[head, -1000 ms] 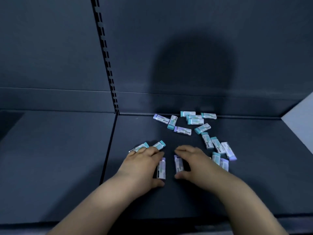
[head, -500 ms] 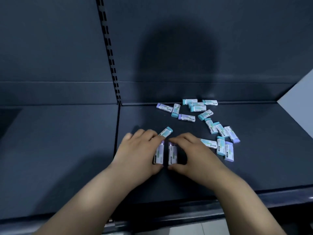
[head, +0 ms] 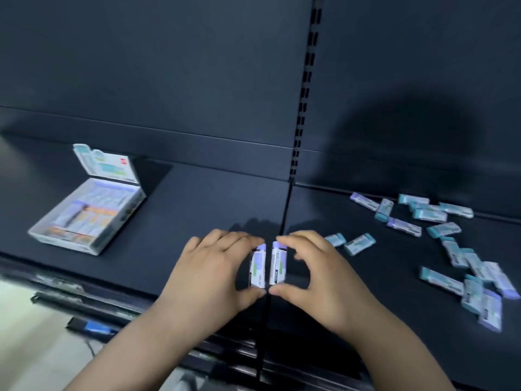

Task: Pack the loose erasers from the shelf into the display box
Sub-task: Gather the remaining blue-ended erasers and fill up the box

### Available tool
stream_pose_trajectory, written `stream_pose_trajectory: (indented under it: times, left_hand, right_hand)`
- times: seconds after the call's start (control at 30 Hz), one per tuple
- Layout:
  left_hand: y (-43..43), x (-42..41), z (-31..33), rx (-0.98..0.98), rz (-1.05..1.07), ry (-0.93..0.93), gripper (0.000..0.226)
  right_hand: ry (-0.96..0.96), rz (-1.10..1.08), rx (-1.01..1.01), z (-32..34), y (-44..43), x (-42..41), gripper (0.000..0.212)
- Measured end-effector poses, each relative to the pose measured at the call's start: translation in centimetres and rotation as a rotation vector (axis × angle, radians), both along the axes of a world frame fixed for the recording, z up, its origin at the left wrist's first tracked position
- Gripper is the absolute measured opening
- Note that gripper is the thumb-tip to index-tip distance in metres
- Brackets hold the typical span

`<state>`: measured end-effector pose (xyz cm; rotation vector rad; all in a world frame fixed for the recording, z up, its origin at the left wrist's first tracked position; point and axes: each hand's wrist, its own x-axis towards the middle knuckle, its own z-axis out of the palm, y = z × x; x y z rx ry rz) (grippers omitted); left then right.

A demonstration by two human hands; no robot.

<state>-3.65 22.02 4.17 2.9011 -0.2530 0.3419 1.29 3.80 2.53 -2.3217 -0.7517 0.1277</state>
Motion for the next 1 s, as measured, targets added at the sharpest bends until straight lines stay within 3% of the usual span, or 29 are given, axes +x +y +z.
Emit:
stream_pose_trajectory:
  times: [0.33,0.57,0.77,1.0]
  left_hand:
    - [14.8,-0.9,-0.4,0.006,-0.001,-0.047,0.066]
    - [30.5,0.6,0.2,0.015,0.003,-0.054,0.072]
    - [34.9,2.5,-0.5,0.041,-0.019,0.134,0.071]
    - [35.4,3.9,-1.9,0.067,-0.075,0.230,0.069]
  right_hand:
    - [0.028,-0.002,0.086,-0.3,14.9,-1.4,0.066]
    - [-0.053,-0.123,0.052,-0.7,28.8,-1.0,0.067]
    - [-0.094,-0.188,-0.102,-0.8,32.4,-0.6,0.068]
    - [-0.162,-0.122,-0.317,-1.4,36.0,0.5,0.063]
